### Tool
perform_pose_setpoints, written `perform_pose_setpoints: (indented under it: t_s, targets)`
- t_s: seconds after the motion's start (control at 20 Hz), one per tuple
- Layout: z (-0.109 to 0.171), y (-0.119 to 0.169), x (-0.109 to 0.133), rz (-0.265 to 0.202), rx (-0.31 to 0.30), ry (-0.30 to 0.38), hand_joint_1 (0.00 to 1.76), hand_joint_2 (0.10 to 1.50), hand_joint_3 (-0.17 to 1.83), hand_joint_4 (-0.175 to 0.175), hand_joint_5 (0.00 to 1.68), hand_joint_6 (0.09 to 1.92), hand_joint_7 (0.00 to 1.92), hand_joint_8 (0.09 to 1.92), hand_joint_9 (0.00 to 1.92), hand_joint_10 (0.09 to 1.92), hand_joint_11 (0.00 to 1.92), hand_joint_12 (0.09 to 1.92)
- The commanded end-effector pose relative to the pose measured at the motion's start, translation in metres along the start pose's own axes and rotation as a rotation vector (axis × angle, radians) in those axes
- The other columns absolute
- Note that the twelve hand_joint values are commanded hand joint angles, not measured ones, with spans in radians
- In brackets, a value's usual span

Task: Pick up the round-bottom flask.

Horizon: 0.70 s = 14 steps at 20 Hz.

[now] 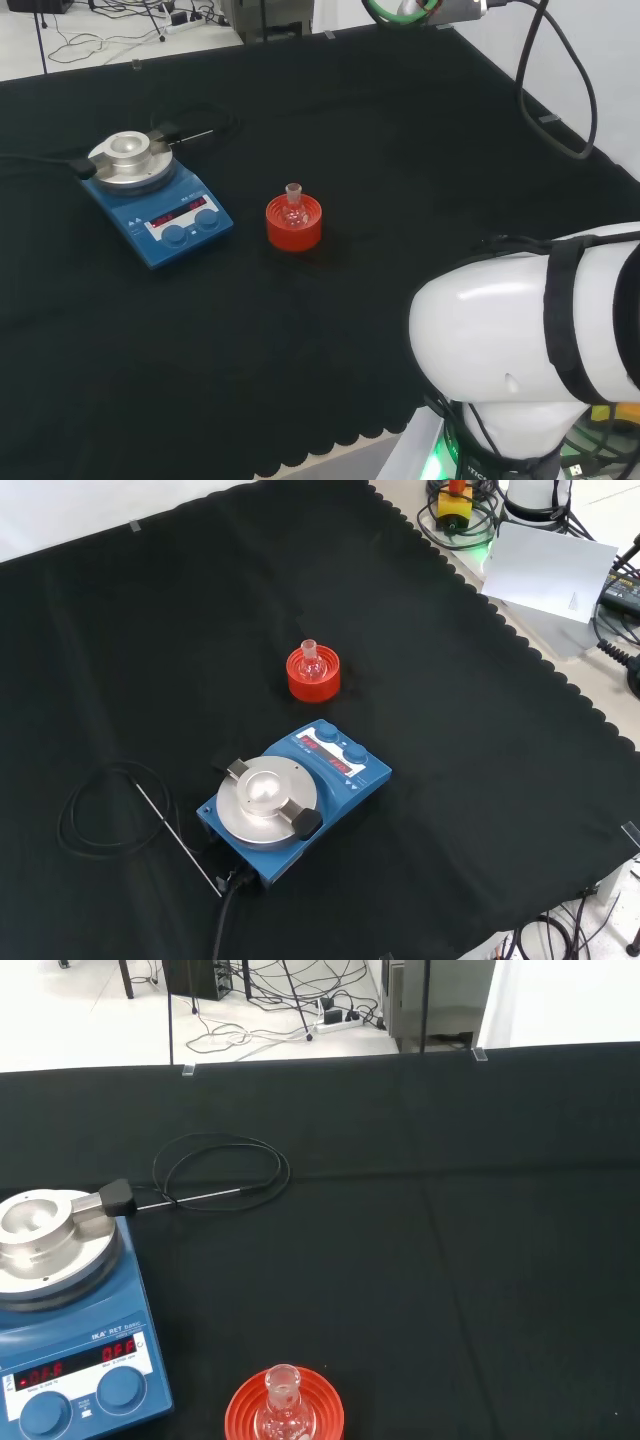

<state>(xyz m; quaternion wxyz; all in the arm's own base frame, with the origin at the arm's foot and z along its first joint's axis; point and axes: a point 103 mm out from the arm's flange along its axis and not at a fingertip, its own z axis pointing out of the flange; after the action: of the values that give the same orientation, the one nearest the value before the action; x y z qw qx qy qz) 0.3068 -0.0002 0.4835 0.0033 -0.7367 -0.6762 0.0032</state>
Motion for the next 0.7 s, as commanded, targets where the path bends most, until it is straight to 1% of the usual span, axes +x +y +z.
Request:
perform_pose_setpoints:
  t_s: [0.05,0.1,0.2,0.5,0.7]
  targets:
    - [0.0,0.0,0.001,0.0,-0.009,-0.011,0.26,1.1,0.47,-0.022,0.38,0.49,0.1,0.55,0.3,0.58,0.05,1.31]
    - [0.0,-0.001,0.001,0.001,-0.008,-0.01,0.18,1.18,0.41,-0.017,0.36,0.42,0.08,0.53,0.26,0.6,0.02,1.31]
    - [0.0,-0.002,0.0,0.005,-0.006,-0.01,0.12,1.25,0.35,-0.014,0.35,0.36,0.07,0.52,0.23,0.61,0.0,1.31]
    - [0.005,-0.001,-0.004,0.022,-0.006,-0.01,0.11,1.27,0.32,-0.013,0.35,0.34,0.07,0.51,0.22,0.62,0.0,1.31]
    - [0.019,0.005,-0.018,0.053,0.01,-0.004,0.11,1.28,0.32,-0.013,0.36,0.34,0.07,0.51,0.22,0.62,0.0,1.31]
